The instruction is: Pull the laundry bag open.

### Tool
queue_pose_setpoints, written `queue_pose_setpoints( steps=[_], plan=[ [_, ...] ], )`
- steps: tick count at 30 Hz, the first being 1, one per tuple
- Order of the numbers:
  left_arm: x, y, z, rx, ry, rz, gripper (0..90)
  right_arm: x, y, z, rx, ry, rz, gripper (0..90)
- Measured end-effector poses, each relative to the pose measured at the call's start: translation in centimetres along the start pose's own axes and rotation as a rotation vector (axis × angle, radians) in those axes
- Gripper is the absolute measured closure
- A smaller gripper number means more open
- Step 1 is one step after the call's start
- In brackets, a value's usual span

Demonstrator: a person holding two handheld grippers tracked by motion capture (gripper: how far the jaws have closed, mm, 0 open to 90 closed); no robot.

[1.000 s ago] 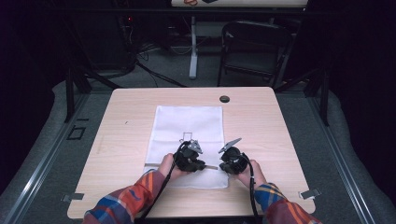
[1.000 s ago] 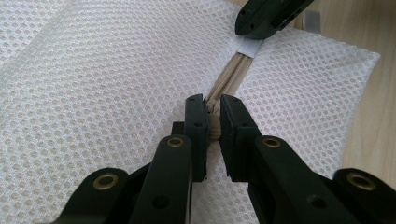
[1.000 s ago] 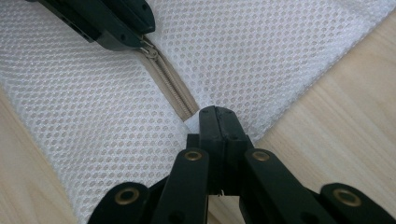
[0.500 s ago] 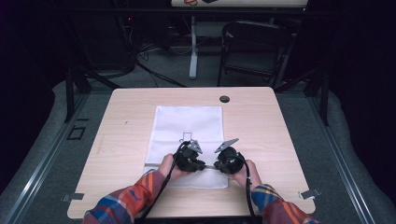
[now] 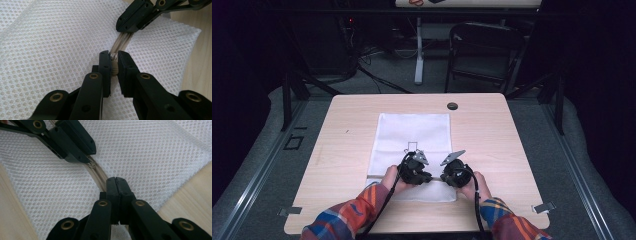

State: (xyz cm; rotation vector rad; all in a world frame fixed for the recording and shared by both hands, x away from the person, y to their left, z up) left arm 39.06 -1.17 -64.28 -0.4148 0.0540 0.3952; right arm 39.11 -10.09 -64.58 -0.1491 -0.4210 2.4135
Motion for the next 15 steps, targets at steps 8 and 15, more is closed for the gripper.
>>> queue_pose_setpoints(
  steps=[8,15],
  plan=[
    [0.22,0.34,0.21,0.000,-0.006,0.012,82.1,0.03,-0.05,-0.04,-0.012,-0.016,-0.013,90.0],
    [0.34,0.74,0.46,0.001,-0.003,0.017,82.1,-0.04,0.01,-0.02,-0.003,-0.013,-0.005,90.0]
  ],
)
Point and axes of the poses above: each handheld gripper's, and its own axes: z roughly backward along the jaws, y roughly out of its underside, x roughly to its left, the point moved 10 cm from there along -z, roughly forward along the jaws, and after that the axes turned 14 degrees about x, right-handed, at the moved point
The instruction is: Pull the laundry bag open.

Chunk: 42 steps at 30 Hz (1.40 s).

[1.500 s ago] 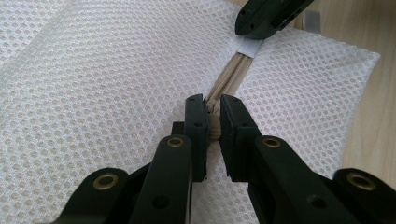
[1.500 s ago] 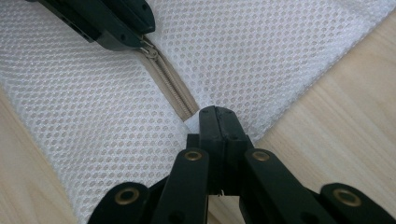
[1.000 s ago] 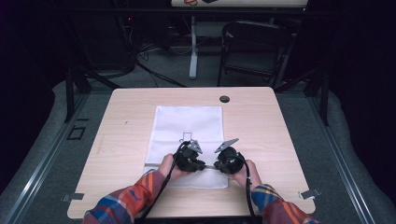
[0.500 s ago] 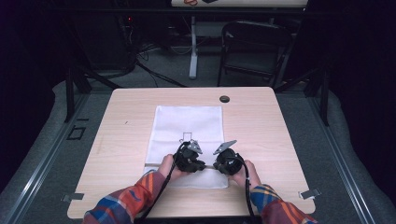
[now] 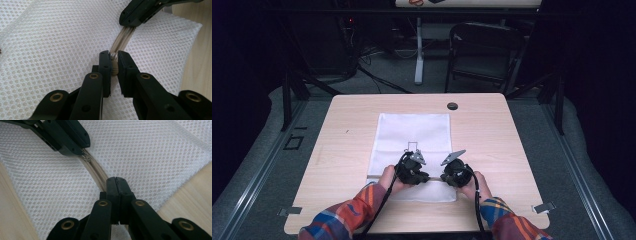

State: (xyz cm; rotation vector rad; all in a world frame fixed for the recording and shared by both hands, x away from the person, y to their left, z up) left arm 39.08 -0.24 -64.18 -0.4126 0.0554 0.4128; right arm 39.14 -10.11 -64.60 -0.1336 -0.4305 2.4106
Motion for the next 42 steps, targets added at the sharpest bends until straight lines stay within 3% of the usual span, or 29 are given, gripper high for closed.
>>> queue_pose_setpoints(
  steps=[21,42],
  plan=[
    [0.7,1.6,0.9,0.023,-0.014,0.012,82.1,-0.2,0.1,0.1,0.011,0.003,-0.002,90.0],
    [1.6,3.9,2.0,0.032,-0.020,0.057,82.0,-0.1,0.1,0.1,0.019,0.008,-0.008,90.0]
  ],
)
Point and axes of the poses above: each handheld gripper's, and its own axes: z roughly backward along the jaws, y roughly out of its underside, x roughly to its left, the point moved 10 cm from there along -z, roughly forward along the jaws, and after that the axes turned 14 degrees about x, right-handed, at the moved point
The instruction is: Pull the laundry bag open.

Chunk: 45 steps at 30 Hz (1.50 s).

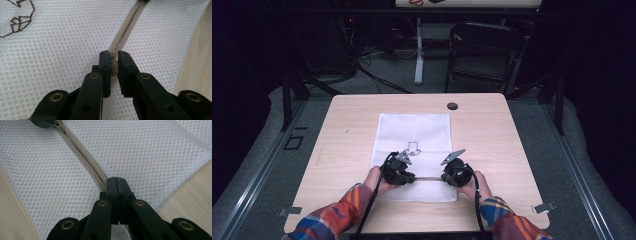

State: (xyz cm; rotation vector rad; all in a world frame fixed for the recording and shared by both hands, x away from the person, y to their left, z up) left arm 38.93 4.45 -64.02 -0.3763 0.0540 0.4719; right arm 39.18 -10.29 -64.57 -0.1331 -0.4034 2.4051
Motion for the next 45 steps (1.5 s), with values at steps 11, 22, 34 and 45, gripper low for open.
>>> queue_pose_setpoints(
  steps=[11,22,34,45],
  plan=[
    [0.5,1.2,0.6,0.009,-0.004,0.020,82.0,0.0,0.0,0.0,0.001,0.008,0.012,90.0],
    [0.8,1.7,0.7,0.006,-0.008,0.032,81.9,0.0,0.0,0.0,-0.001,0.002,0.005,90.0],
    [1.1,2.5,1.0,0.010,-0.019,0.044,82.0,-0.3,0.1,0.1,0.004,0.007,0.007,90.0],
    [1.3,3.0,1.5,0.011,-0.023,0.055,82.0,-0.2,0.1,0.0,-0.007,0.010,0.006,90.0]
  ],
)
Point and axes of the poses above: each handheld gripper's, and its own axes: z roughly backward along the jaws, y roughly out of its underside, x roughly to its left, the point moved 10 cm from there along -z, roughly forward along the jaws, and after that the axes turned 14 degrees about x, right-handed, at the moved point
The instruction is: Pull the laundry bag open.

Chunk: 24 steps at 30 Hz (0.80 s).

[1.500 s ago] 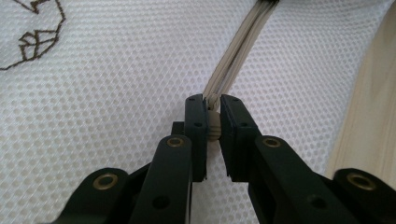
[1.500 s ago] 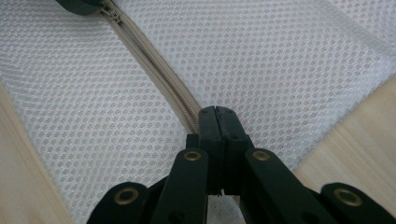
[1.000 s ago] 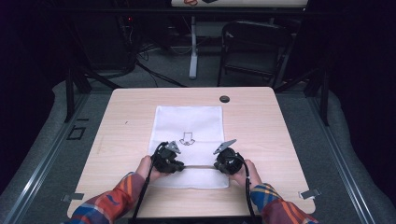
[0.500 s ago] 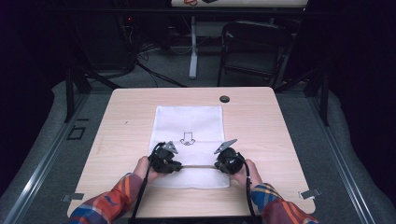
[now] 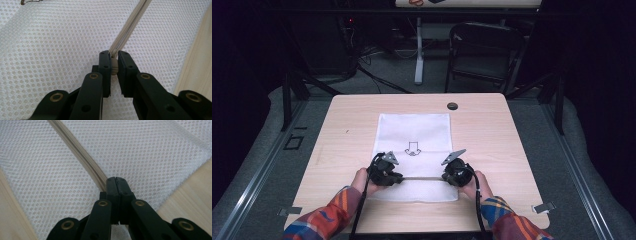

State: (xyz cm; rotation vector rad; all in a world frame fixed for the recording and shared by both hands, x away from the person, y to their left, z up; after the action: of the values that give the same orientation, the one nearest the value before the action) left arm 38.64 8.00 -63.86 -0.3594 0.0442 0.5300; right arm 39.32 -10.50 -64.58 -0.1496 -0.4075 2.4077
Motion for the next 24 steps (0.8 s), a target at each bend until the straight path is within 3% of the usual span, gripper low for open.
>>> queue_pose_setpoints(
  steps=[24],
  plan=[
    [0.39,0.48,0.09,0.010,-0.010,0.021,82.0,0.00,0.01,0.00,0.000,0.000,-0.002,90.0]
  ],
)
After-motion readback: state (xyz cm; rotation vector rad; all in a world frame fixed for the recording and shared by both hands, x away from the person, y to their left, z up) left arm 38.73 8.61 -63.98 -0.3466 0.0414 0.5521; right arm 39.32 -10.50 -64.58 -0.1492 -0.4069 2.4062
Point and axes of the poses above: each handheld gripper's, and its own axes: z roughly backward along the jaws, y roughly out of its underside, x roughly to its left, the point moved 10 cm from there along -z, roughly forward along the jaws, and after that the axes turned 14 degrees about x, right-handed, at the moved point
